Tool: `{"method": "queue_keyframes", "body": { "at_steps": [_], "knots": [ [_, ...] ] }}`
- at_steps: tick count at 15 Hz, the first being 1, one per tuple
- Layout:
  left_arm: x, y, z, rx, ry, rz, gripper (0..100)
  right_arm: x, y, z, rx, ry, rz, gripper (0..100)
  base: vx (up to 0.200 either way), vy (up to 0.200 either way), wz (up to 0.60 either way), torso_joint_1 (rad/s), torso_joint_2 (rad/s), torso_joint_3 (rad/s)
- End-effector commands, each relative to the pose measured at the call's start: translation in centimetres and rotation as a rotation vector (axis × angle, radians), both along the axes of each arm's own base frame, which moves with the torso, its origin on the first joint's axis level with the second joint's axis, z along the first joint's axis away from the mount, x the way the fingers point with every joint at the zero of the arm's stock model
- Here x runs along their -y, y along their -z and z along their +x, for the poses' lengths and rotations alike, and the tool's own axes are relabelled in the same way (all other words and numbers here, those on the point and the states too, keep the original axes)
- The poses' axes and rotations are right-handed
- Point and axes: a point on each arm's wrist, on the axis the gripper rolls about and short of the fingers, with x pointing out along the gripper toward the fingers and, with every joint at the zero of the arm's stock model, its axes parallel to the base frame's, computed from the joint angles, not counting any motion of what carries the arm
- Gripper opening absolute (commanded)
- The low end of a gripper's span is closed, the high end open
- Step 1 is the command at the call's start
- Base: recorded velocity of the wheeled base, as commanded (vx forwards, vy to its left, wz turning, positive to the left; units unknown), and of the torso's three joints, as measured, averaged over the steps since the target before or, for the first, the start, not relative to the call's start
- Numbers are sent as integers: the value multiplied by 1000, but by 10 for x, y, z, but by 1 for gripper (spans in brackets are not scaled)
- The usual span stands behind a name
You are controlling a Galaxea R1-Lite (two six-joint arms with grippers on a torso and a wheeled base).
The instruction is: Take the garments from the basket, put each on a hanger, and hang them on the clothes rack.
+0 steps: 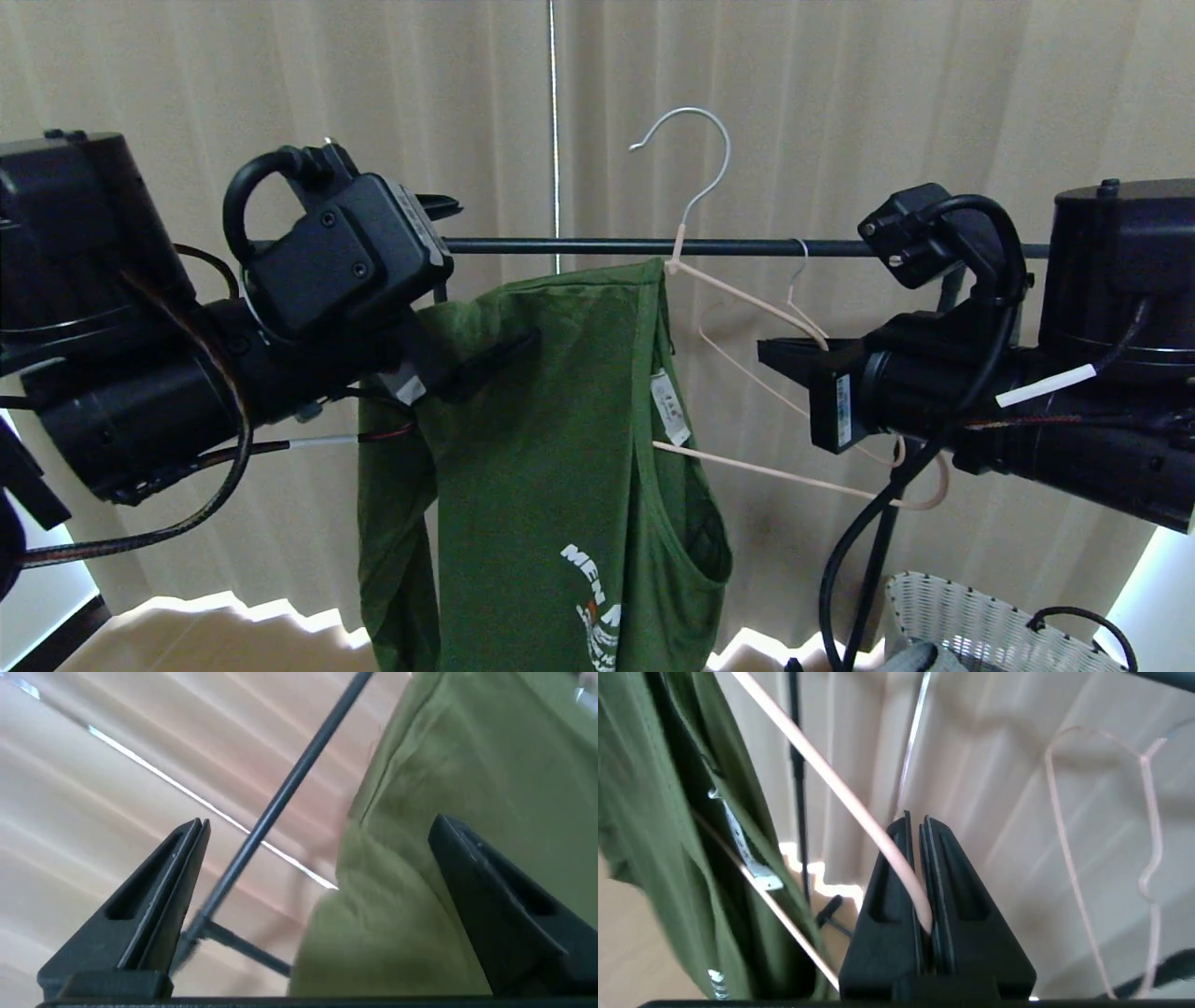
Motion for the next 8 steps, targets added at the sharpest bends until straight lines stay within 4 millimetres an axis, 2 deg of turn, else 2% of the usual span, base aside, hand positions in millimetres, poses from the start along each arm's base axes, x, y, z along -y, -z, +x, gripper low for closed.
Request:
{"method": "queue_keyframes", "body": {
  "at_steps": [1,8],
  "knots": [
    [2,8,8,-24,-13,20,100,-4,0,-4,-3,-27,3,0,0,0,0,0,0,0],
    [-8,14,15,-40,-57,30,100,-13,-2,-9,36,-74,35,0,0,0,0,0,0,0]
  ]
}}
